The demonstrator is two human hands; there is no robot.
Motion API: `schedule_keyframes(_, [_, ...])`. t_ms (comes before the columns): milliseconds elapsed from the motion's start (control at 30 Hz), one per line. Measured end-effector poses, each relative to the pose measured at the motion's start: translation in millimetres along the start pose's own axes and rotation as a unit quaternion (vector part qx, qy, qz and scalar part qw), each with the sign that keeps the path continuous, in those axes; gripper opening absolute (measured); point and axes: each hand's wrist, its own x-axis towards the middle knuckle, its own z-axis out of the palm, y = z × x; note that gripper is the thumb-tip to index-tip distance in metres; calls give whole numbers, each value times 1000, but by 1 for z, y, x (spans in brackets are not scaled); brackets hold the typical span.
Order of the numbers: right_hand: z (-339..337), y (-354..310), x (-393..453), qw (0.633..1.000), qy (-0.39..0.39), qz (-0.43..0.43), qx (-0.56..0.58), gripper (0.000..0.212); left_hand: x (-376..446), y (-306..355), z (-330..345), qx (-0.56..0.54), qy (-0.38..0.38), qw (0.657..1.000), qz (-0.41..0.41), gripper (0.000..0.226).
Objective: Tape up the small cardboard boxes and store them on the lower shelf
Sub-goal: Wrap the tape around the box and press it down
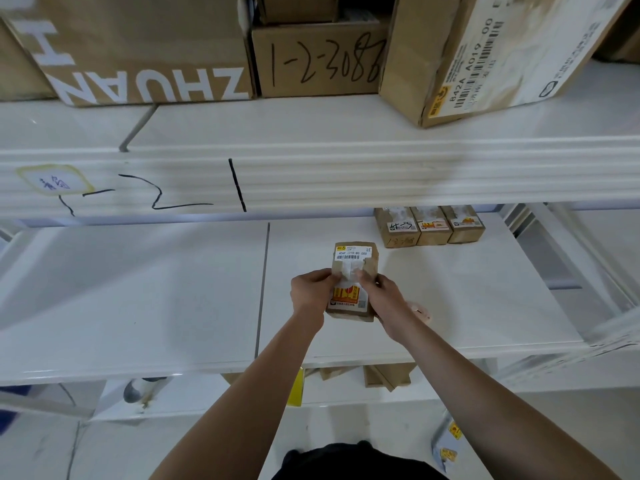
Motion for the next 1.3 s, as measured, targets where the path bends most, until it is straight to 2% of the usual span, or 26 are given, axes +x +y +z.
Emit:
schedule_keyframes(100, [1, 2, 0, 1000, -10, 15, 24, 33, -1, -1, 0, 10, 2, 999, 30, 17])
schedule_keyframes(200, [6, 4, 1, 999, -3, 25, 30, 33, -4, -3, 1, 97, 4, 989, 109, 28])
schedule_keyframes(300, [6, 4, 0, 999, 21, 22, 12, 36, -3, -6, -2, 167, 2, 975, 149, 16])
schedule_keyframes(333, [6, 3, 0, 999, 39, 15, -6, 39, -3, -5, -3, 191, 0, 971, 146, 14])
schedule_keyframes(400, [4, 1, 0, 996, 81, -8, -35, 49, -2, -4, -5, 226, -8, 968, 113, 30])
schedule_keyframes(467, [3, -1, 0, 992, 106, -27, -65, 60, -3, -2, -2, 200, -27, 977, 69, 38])
schedule_keyframes(533, [5, -3, -1, 988, 111, -34, -101, 63, -5, -1, 3, 135, -84, 986, 43, 30])
schedule_keyframes(633, [5, -7, -2, 977, 117, -63, -165, 38, -8, -4, 3, 95, -152, 983, 42, 40])
schedule_keyframes(700, [2, -7, -2, 966, 129, -106, -198, 37, -5, -11, -2, 84, -153, 983, 50, 56])
schedule_keyframes(767, [-4, -7, 0, 962, 135, -116, -207, 28, 0, -14, -6, 48, -166, 985, 10, 63])
schedule_keyframes(833, [-11, -5, 2, 974, 98, -54, -197, 44, 2, -16, -11, -17, -199, 979, -43, 60])
schedule_keyframes(900, [-13, -4, 2, 989, 30, 30, -138, 60, 3, -18, -14, -56, -224, 970, -74, 57])
schedule_keyframes(967, [-13, 1, 2, 992, -7, 46, -114, 61, 1, -20, -11, -43, -239, 967, -79, 51])
schedule_keyframes(1033, [-11, 7, 0, 989, -15, 34, -145, 57, -5, -23, 0, -24, -230, 969, -89, 46])
schedule_keyframes(1167, [-5, 19, -3, 990, -20, 41, -133, 54, -12, -27, 19, 24, -183, 979, -91, 54])
schedule_keyframes(1300, [-11, 23, 2, 981, 30, 53, -184, 55, -8, -31, 25, 88, -177, 975, -100, 61])
